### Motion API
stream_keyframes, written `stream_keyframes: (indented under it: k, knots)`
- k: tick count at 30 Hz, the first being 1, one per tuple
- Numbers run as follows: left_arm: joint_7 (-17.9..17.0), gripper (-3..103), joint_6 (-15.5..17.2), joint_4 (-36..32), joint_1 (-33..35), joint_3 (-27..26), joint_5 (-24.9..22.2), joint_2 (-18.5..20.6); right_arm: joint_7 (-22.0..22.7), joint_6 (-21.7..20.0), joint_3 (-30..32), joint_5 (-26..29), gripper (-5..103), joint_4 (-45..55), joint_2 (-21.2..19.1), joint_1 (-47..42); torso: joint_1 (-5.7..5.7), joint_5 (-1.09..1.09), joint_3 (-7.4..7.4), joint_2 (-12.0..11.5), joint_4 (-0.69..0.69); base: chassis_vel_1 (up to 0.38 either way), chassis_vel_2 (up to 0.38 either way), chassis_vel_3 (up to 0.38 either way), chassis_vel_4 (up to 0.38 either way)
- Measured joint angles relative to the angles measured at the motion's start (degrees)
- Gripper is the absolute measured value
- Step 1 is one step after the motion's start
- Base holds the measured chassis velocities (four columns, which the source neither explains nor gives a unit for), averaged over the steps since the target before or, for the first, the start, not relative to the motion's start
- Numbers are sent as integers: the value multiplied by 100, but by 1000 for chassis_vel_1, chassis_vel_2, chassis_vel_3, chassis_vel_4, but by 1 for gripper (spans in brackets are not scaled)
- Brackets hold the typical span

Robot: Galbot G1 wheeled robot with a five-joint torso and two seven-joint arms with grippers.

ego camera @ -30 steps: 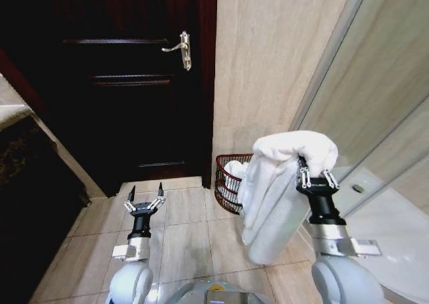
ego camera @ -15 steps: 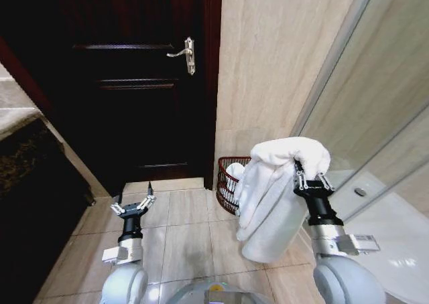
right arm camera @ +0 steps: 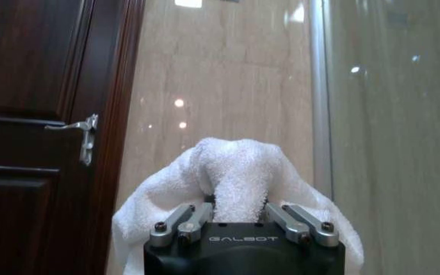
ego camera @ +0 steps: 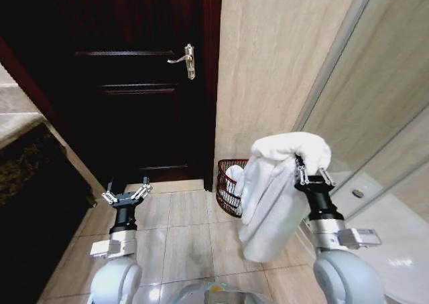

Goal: Discard the used towel into the hamper.

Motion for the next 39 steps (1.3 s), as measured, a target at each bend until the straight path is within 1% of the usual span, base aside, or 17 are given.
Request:
stream_keyframes:
  k: [2, 5, 6, 7, 8, 10, 15, 17, 19, 25, 28, 30, 33, 34, 35, 39]
  knots:
    - [53, 100, 55, -6, -25, 2, -18, 21, 62, -164, 57, 238, 21, -1, -152, 111, 25, 0, 46, 72, 0, 0, 0, 0, 0]
    - [74, 100, 94, -16, -29, 22, -107, 36, 99, -224, 81, 348, 21, -1, -228, 169, 40, 0, 77, 117, 0, 0, 0, 0, 0]
    - [58, 100, 184, -51, -30, 49, -273, 43, 147, -282, 86, 472, 21, -2, -281, 240, 61, -1, 106, 167, 0, 0, 0, 0, 0]
    - [36, 100, 221, -69, -33, 53, -341, 48, 163, -296, 85, 526, 21, -2, -294, 277, 71, 0, 122, 192, 0, 0, 0, 0, 0]
    - [36, 100, 221, -69, -33, 53, -341, 48, 163, -296, 85, 526, 21, -2, -294, 277, 71, 0, 122, 192, 0, 0, 0, 0, 0]
    - [8, 100, 291, -92, -58, 17, -461, 77, 148, -299, 82, 605, 21, -2, -321, 388, 97, -1, 168, 266, 0, 0, 0, 0, 0]
    - [-4, 100, 308, -83, -105, -56, -559, 105, 41, -246, 79, 669, 21, -4, -363, 449, 132, 0, 228, 360, 0, 0, 0, 0, 0]
    - [-7, 100, 314, -55, -126, -105, -596, 133, -12, -226, 99, 727, 21, -5, -470, 512, 161, -1, 272, 434, 0, 0, 0, 0, 0]
    - [-7, 100, 323, -36, -152, -124, -602, 144, 26, -311, 128, 887, 21, -6, -563, 574, 183, -1, 305, 488, 1, 0, 0, 0, 0]
    - [9, 100, 332, 41, -199, -78, -551, 122, 115, -389, 169, 1069, 21, -6, -730, 789, 234, 0, 381, 615, -2, 0, 0, 0, 0]
    - [58, 100, 274, 72, -161, -68, -496, 124, 130, -428, 128, 1137, 21, -6, -814, 992, 258, 0, 415, 674, 0, 0, 0, 0, 0]
    - [165, 100, 199, 83, -108, -84, -461, 141, 134, -476, 102, 1216, 21, -6, -925, 1272, 288, 0, 458, 747, 1, 0, 0, 0, 0]
    - [185, 100, 161, 96, -119, -88, -447, 142, 169, -525, 108, 1326, 21, -6, -1030, 1460, 308, -1, 489, 799, 1, 0, 0, 0, 0]
    - [189, 100, 145, 103, -137, -98, -442, 140, 220, -585, 120, 1469, 21, -6, -1123, 1583, 324, 0, 516, 842, 0, 0, 0, 0, 0]
    - [189, 100, 145, 103, -137, -98, -442, 140, 220, -585, 120, 1469, 21, -6, -1123, 1583, 324, 0, 516, 842, 0, 0, 0, 0, 0]
    - [196, 100, 94, 133, -132, -88, -396, 77, 330, -657, 154, 1738, 21, -6, -1335, 1784, 371, 0, 592, 962, 0, 0, 0, 0, 0]
